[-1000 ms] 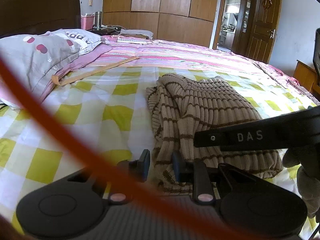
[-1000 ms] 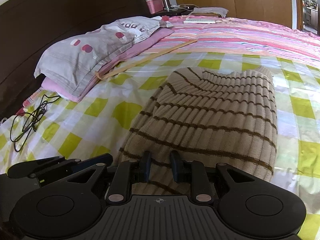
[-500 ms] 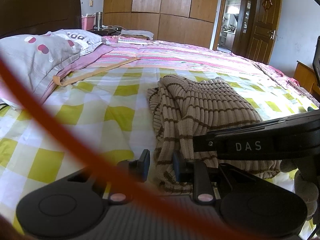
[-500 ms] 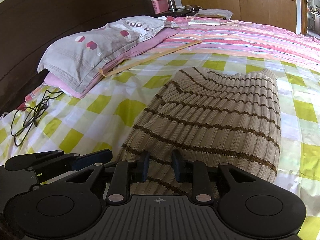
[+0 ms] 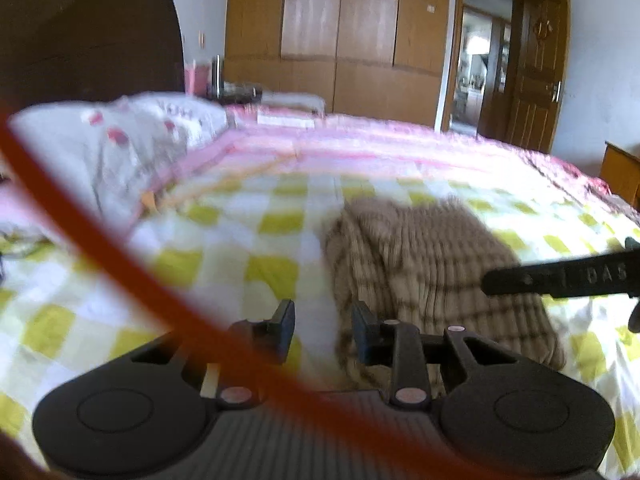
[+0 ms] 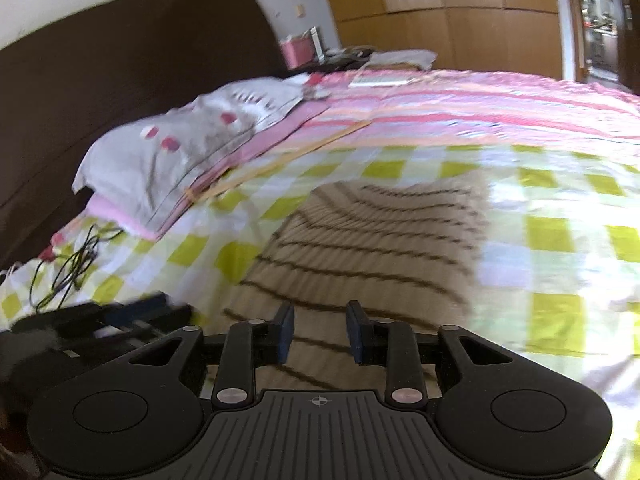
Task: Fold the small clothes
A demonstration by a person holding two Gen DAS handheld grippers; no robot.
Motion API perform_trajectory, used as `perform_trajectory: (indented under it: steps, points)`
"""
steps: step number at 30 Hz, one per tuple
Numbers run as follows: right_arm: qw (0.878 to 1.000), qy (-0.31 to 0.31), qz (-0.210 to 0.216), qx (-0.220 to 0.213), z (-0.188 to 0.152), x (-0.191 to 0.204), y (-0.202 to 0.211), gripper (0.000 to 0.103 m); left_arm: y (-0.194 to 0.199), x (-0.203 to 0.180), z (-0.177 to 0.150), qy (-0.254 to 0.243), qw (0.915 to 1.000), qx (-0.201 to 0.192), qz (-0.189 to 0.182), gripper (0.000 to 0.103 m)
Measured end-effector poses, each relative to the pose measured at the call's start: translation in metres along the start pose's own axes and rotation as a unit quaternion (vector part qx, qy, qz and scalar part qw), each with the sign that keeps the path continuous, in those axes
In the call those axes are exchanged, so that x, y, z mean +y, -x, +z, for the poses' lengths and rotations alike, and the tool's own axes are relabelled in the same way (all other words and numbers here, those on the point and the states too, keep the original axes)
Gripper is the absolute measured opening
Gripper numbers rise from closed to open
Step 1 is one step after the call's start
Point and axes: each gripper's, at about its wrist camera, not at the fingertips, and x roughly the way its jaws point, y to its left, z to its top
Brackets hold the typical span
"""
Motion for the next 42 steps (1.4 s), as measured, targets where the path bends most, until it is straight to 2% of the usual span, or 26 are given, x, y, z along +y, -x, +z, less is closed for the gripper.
perform_trajectory:
  steps: [3, 5, 8, 10, 13, 16, 18, 21, 23, 26, 30, 32, 37, 40, 42]
  points:
    - [1.0, -0.015, -0.021, -0.013, 0.0, -0.021, 0.01, 0.033, 0.004, -0.009, 0.01, -0.01, 0.9996, -0.02, -0.014, 0.04]
    - [0.999, -0.027, -0.028, -0.016, 0.001, -0.033, 0.012, 0.038, -0.004, -0.021, 0.016, -0.018, 0.999, -0.016, -0.037, 0.042]
    - [0.998, -0.047, -0.036, -0.015, -0.002, -0.049, 0.008, 0.041, -0.025, -0.037, 0.021, -0.038, 0.9977, -0.002, -0.056, 0.045]
    - [0.997, -0.07, -0.029, -0.006, -0.006, -0.059, 0.002, 0.042, -0.044, -0.044, 0.021, -0.05, 0.9974, 0.015, -0.049, 0.045]
    - [0.996, -0.084, -0.016, 0.004, -0.015, -0.066, -0.006, 0.048, -0.072, -0.04, 0.013, -0.052, 0.9973, 0.051, -0.012, 0.048]
    - [0.996, -0.09, 0.001, 0.007, -0.021, -0.072, -0.011, 0.055, -0.074, -0.019, 0.005, -0.014, 0.998, 0.058, -0.022, 0.049]
    - [0.994, -0.105, 0.016, 0.007, -0.022, -0.077, -0.014, 0.058, -0.071, -0.008, 0.004, -0.003, 0.9978, 0.064, -0.019, 0.049]
    - [0.99, -0.136, 0.042, 0.004, -0.021, -0.085, -0.019, 0.068, -0.073, 0.0, 0.008, 0.014, 0.9966, 0.079, -0.018, 0.05]
    - [0.987, -0.15, 0.052, 0.005, -0.02, -0.088, -0.026, 0.069, -0.077, 0.001, 0.016, 0.022, 0.9947, 0.092, -0.039, 0.05]
    - [0.985, -0.162, 0.065, 0.011, -0.017, -0.087, -0.036, 0.073, -0.073, -0.002, 0.025, 0.03, 0.9947, 0.075, -0.063, 0.05]
    - [0.985, -0.16, 0.063, 0.011, -0.015, -0.084, -0.043, 0.075, -0.076, 0.0, 0.031, 0.039, 0.9933, 0.069, -0.085, 0.051]
    - [0.985, -0.159, 0.064, 0.011, -0.017, -0.084, -0.045, 0.076, -0.076, 0.001, 0.029, 0.046, 0.9917, 0.067, -0.1, 0.056]
    - [0.983, -0.169, 0.068, 0.019, -0.021, -0.083, -0.053, 0.076, -0.093, 0.0, 0.017, 0.028, 0.9923, 0.087, -0.083, 0.068]
    - [0.984, -0.163, 0.067, 0.02, -0.022, -0.08, -0.054, 0.075, -0.097, 0.009, 0.012, 0.065, 0.9877, 0.099, -0.102, 0.069]
    - [0.985, -0.16, 0.066, 0.023, -0.022, -0.08, -0.054, 0.07, -0.099, 0.011, 0.009, 0.076, 0.9842, 0.109, -0.117, 0.065]
